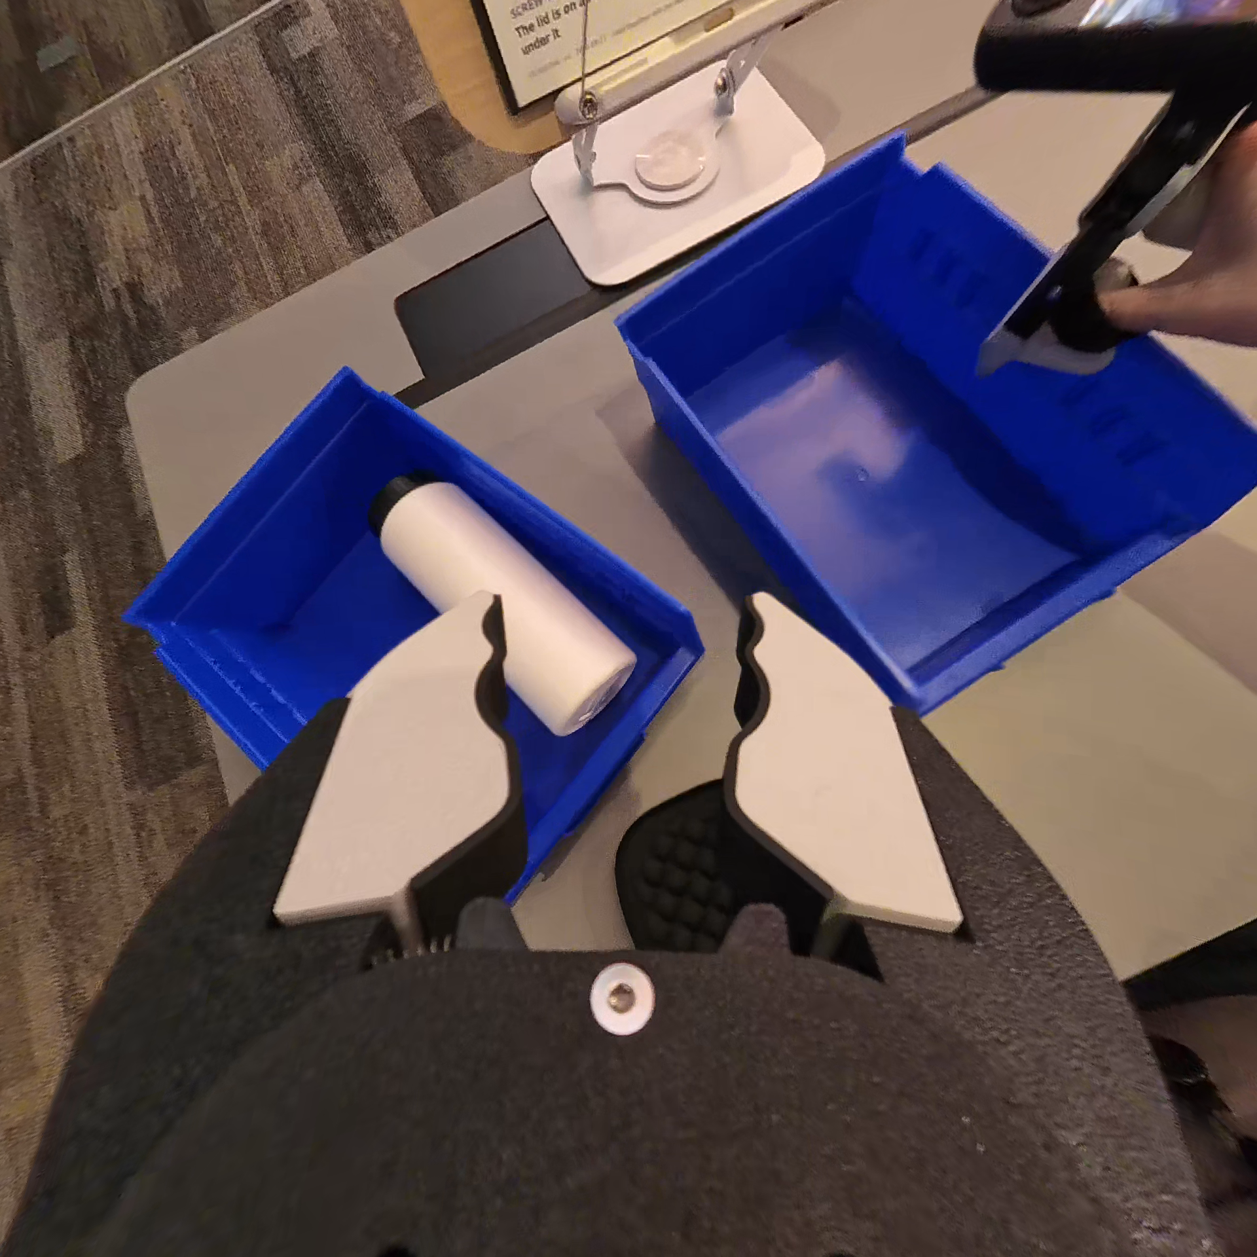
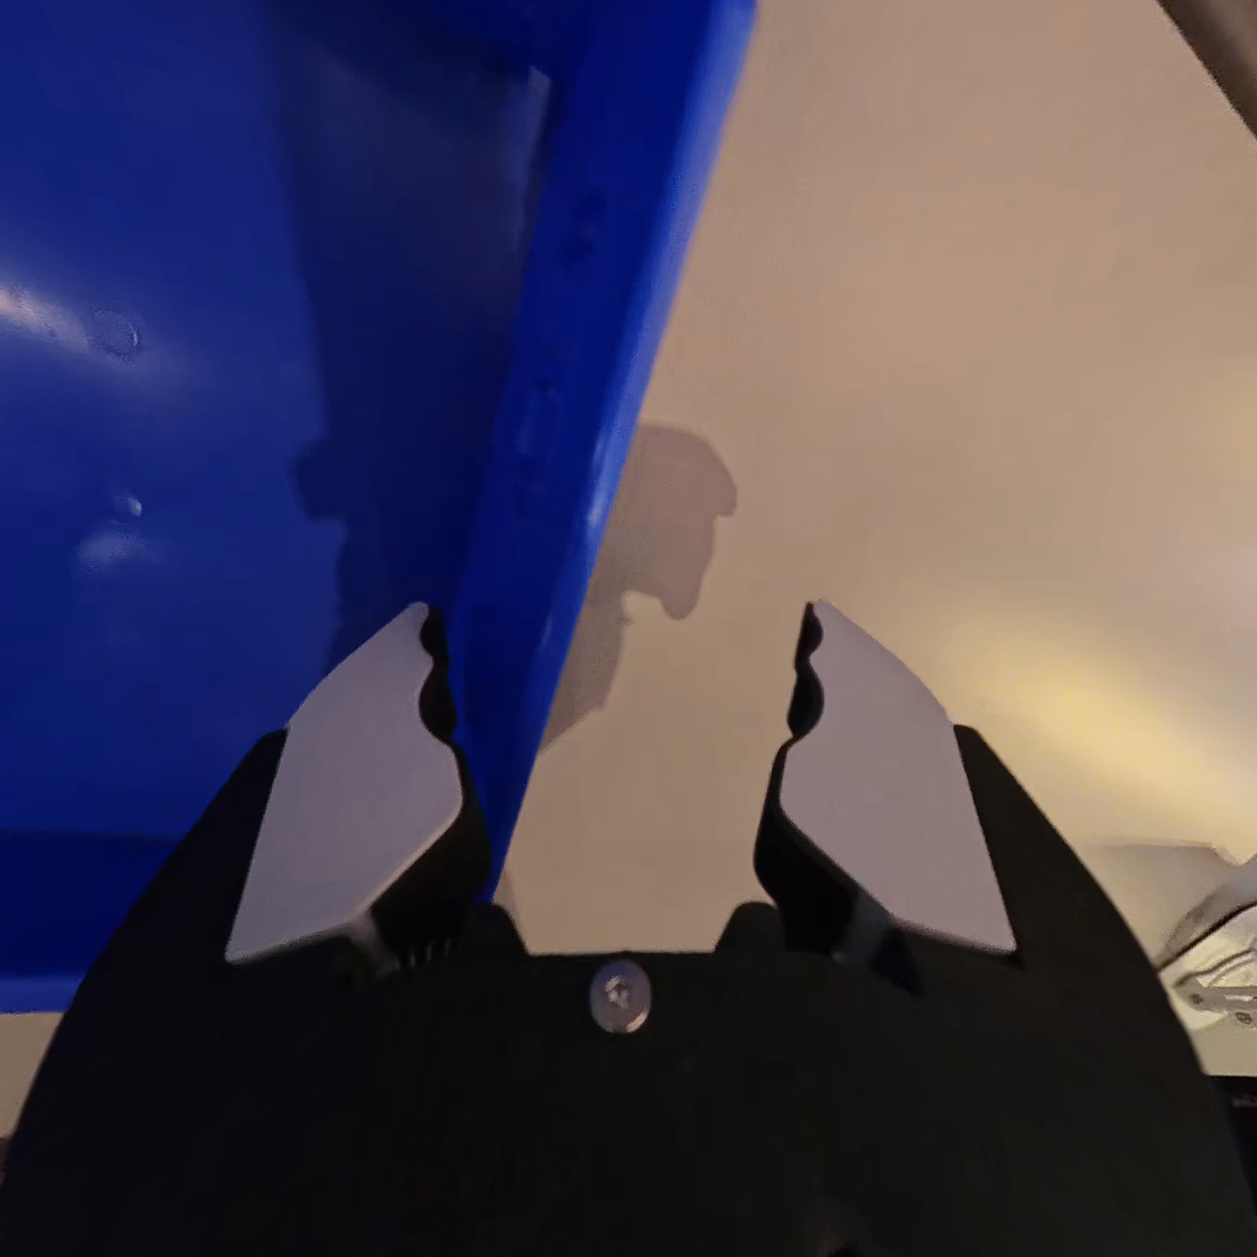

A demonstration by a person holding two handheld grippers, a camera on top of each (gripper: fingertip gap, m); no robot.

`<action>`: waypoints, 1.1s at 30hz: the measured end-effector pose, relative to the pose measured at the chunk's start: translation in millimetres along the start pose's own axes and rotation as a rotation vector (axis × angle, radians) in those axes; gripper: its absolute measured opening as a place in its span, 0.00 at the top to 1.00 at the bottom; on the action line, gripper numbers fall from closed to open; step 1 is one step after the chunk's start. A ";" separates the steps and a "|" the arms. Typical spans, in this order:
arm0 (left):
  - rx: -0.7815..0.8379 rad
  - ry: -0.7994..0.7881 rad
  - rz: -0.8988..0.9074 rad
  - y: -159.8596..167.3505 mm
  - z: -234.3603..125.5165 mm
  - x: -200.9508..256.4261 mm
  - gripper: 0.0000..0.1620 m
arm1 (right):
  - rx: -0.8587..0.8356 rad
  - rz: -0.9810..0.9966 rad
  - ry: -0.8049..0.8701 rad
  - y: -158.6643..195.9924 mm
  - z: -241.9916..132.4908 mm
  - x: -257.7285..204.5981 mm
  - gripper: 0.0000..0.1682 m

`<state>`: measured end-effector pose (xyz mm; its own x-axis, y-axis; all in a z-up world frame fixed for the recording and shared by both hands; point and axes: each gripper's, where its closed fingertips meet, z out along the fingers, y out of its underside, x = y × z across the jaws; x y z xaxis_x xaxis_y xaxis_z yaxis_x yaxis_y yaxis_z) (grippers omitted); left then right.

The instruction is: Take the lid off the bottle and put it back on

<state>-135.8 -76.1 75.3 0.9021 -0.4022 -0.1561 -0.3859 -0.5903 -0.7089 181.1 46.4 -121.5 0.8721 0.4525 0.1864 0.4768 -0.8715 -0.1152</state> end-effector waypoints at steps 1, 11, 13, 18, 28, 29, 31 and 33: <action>-0.005 -0.003 0.009 -0.7 2.0 2.3 0.59 | -0.010 0.006 -0.033 5.1 2.8 4.4 0.46; -0.088 -0.021 0.062 2.4 21.6 12.7 0.59 | -0.036 0.169 -0.266 64.3 22.1 96.6 0.93; -0.100 -0.029 0.062 3.5 24.7 10.7 0.59 | -0.048 0.219 -0.303 81.8 25.0 120.1 0.95; -0.129 -0.046 0.020 6.8 32.5 -5.3 0.59 | -0.043 0.325 -0.285 123.2 33.1 184.1 0.95; -0.141 -0.119 -0.275 36.1 37.5 -101.5 0.51 | -0.042 0.461 -0.264 177.0 42.4 260.3 0.95; -0.147 -0.128 -0.304 42.4 37.7 -112.0 0.51 | -0.038 0.469 -0.263 179.2 42.7 263.2 0.95; -0.175 -0.146 -0.369 59.5 39.1 -132.8 0.51 | -0.037 0.494 -0.265 183.2 42.9 266.4 0.95; -0.208 -0.156 -0.442 78.9 41.8 -151.5 0.51 | -0.033 0.513 -0.267 185.5 43.3 269.1 0.95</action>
<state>-294.9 -32.4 14.2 0.9997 0.0173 0.0150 0.0228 -0.8137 -0.5809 509.0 14.8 -134.9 0.9904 -0.0010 -0.1384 -0.0143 -0.9954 -0.0947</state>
